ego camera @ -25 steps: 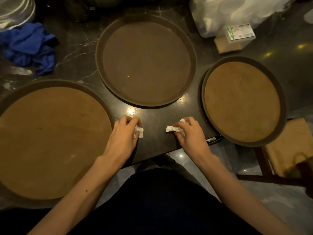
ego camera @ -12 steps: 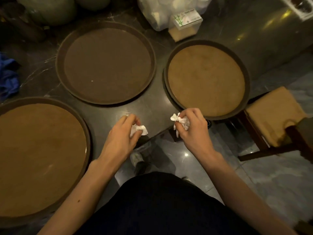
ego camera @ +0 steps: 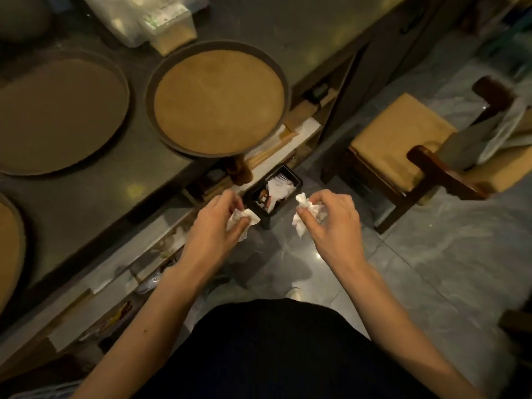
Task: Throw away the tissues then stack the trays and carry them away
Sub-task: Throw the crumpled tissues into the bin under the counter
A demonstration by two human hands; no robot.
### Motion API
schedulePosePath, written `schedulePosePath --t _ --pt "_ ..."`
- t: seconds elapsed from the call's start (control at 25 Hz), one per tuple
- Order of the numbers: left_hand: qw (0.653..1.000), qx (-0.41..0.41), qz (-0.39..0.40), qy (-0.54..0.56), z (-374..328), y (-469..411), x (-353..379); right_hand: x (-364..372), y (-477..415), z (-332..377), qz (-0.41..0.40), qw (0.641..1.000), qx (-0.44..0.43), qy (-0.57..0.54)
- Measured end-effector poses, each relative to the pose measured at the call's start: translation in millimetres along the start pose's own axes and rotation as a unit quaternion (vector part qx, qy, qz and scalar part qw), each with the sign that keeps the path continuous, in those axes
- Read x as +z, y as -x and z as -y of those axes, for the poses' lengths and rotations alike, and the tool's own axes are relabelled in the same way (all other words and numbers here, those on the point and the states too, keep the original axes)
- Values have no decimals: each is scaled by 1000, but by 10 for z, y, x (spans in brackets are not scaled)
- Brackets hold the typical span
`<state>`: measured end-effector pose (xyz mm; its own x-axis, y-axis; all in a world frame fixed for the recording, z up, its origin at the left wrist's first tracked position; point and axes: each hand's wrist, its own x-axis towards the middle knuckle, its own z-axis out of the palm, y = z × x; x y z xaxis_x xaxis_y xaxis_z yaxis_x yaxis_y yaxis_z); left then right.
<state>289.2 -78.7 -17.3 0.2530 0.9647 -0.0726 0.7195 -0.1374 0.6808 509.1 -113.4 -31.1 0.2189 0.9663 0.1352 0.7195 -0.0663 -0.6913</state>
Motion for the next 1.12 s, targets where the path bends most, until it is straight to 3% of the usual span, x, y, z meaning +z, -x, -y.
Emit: schedulePosePath --t 0.24,0.6,0.96,1.12 --pt "999 -2 26 -19 -506 97 471 -521 276 -599 -31 998 46 -37" --pt "998 7 46 35 -551 -346 701 -483 36 -845 -18 996 65 -51" --pt "972 -109 76 192 -542 -871 837 -246 -587 -837 28 996 80 -31" --pt "963 -152 81 208 -602 -1025 935 -241 -732 -1036 37 995 83 -52"
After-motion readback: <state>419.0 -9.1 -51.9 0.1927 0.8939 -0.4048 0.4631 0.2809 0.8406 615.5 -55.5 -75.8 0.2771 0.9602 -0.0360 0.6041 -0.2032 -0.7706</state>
